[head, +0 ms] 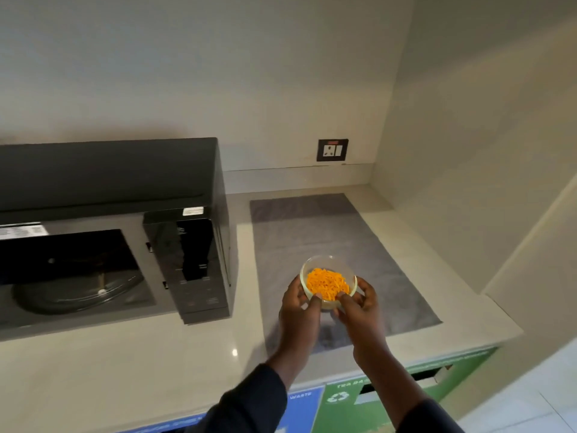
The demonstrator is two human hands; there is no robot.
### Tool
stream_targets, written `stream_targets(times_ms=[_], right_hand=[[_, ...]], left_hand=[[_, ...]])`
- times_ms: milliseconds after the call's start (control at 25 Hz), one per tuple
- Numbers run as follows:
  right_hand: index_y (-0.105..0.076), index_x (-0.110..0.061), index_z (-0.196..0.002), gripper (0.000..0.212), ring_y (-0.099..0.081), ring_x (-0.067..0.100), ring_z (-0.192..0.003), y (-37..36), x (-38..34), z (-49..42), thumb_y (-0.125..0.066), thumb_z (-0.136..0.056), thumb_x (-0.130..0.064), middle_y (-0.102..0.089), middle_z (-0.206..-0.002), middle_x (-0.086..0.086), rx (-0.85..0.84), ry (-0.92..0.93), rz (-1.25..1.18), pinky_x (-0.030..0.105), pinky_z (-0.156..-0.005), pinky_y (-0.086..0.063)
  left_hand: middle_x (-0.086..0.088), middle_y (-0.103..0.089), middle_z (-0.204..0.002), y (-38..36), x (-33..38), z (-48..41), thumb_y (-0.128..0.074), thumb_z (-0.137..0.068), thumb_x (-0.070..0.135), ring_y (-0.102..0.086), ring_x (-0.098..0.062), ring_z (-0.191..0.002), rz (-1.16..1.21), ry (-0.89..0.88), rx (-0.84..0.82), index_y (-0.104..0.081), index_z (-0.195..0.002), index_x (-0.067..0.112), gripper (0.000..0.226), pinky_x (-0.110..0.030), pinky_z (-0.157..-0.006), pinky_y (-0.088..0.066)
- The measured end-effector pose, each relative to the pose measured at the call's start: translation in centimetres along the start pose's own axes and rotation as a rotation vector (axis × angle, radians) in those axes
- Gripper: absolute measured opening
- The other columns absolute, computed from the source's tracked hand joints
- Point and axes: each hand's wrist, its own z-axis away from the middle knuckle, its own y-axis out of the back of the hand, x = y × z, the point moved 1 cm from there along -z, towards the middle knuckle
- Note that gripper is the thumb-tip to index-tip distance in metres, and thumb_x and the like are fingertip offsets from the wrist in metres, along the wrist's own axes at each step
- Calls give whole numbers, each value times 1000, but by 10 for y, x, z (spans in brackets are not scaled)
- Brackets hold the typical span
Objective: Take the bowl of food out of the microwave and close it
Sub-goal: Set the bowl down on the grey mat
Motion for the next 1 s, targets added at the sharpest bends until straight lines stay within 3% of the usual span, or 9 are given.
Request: stream_targets(times_ms=[120, 240, 400, 640, 760, 840, 920, 1000], right_hand=[[-58, -25, -124, 39, -71, 33, -105, 0, 1, -40, -59, -92, -1, -73, -116, 13, 7, 14, -7, 55, -92, -59], [-58, -25, -128, 41, -70, 27, -108, 1, 1, -64, -61, -93, -5, -72, -118, 10, 21, 32, 32, 49, -92, -59], [-57, -21, -135, 41, -67, 31, -113, -1, 5, -85, -63, -94, -16, -70, -124, 10, 22, 57, 162, 55, -98, -55], [-57, -22, -134, 42, -68, 37, -112, -1, 18, -96, -66, -94, -29, -73, -121, 12, -49, 64, 330, 57, -100, -53], [-49, -22, -143, 55, -62, 36, -123, 1, 18, -94, -67, -92, -36, -66, -134, 13, -94, 26, 382, 55, -107, -49], [-35, -14, -155, 74, -50, 35, -138, 4, 12, -83, -68, -92, -36, -51, -152, 19, -42, 35, 464, 50, -115, -41], [-35, -9, -154, 75, -49, 35, -139, 3, -1, -60, -70, -92, -30, -48, -152, 21, 7, 149, 539, 46, -113, -42], [-51, -6, -143, 61, -59, 33, -126, -1, -16, -26, -75, -90, -22, -59, -138, 19, -34, 363, 575, 35, -106, -48]], left_hand=[[-8, -72, -121, -22, -4, -29, -62, -90, -1, -67, -25, -113, 2, -8, -33, -62, -130, 19, 45, -43, -101, -53], [-4, -72, -121, -38, -6, -54, -63, -93, 7, -67, -22, -112, -63, -10, -64, -61, -130, 26, 42, -36, -98, -54], [-2, -70, -124, -50, -10, -78, -61, -95, 11, -66, -21, -114, -122, 8, -76, -61, -133, 23, 40, -27, -92, -49], [-6, -67, -132, -49, -27, -87, -59, -99, 16, -62, -25, -120, -173, 3, -51, -56, -140, 20, 41, -37, -103, -50], [-6, -65, -136, -43, -26, -82, -61, -98, 21, -59, -26, -126, -176, 15, -79, -56, -139, 20, 41, -39, -107, -48], [-9, -55, -149, -36, -20, -73, -63, -97, 27, -50, -27, -139, -197, 28, -74, -50, -146, 18, 52, -43, -114, -42], [-7, -48, -156, -21, -9, -57, -65, -96, 31, -47, -20, -141, -229, -1, -94, -44, -151, 19, 60, -40, -115, -41], [4, -54, -147, 7, 11, -35, -66, -95, 34, -55, 5, -121, -282, -108, -158, -53, -142, 27, 50, -18, -98, -46]])
